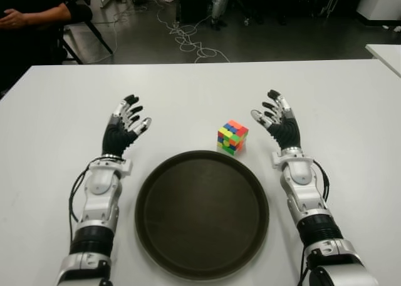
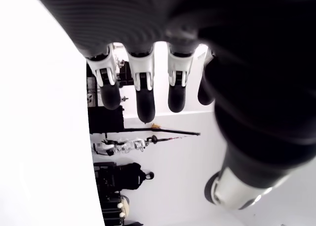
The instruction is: Pick up the Rubik's Cube and put it in the plate
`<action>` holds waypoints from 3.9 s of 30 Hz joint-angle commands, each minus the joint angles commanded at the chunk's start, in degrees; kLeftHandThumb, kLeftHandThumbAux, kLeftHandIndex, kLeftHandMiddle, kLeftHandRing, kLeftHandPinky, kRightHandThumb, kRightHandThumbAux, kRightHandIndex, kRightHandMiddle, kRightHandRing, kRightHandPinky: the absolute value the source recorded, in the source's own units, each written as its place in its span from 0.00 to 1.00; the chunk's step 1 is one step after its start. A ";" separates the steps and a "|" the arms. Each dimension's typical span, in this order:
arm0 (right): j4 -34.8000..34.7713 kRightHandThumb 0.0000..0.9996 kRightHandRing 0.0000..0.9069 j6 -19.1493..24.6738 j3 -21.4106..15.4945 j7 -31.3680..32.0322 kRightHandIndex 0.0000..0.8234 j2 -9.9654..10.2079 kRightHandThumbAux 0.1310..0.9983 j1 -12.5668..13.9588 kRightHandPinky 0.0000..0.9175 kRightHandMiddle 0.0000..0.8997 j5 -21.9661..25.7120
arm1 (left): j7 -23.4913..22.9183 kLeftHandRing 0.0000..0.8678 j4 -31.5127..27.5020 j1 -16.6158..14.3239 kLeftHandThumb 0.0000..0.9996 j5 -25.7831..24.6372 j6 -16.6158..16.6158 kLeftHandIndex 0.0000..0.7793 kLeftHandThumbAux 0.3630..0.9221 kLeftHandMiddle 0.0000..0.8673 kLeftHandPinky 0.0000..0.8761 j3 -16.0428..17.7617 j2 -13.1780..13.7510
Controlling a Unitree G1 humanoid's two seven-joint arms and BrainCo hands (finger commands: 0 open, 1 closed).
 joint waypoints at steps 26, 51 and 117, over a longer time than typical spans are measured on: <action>7.60 0.08 0.13 -6.52 4.46 -8.38 0.03 -6.23 0.61 -13.05 0.18 0.11 -13.46 | 0.20 0.14 -2.36 1.12 0.11 -0.28 2.41 0.07 0.69 0.15 0.12 -0.17 0.36; 19.84 0.00 0.11 -7.12 29.06 -7.74 0.10 -22.13 0.54 -25.61 0.07 0.13 -44.12 | -0.32 0.13 -2.00 1.51 0.08 0.12 1.56 0.06 0.71 0.14 0.12 -0.60 1.08; 1.89 0.02 0.15 2.41 31.89 15.15 0.04 -25.17 0.50 -24.06 0.16 0.12 -45.06 | 1.45 0.13 2.47 -0.16 0.08 4.52 -4.72 0.06 0.50 0.11 0.16 -1.31 2.27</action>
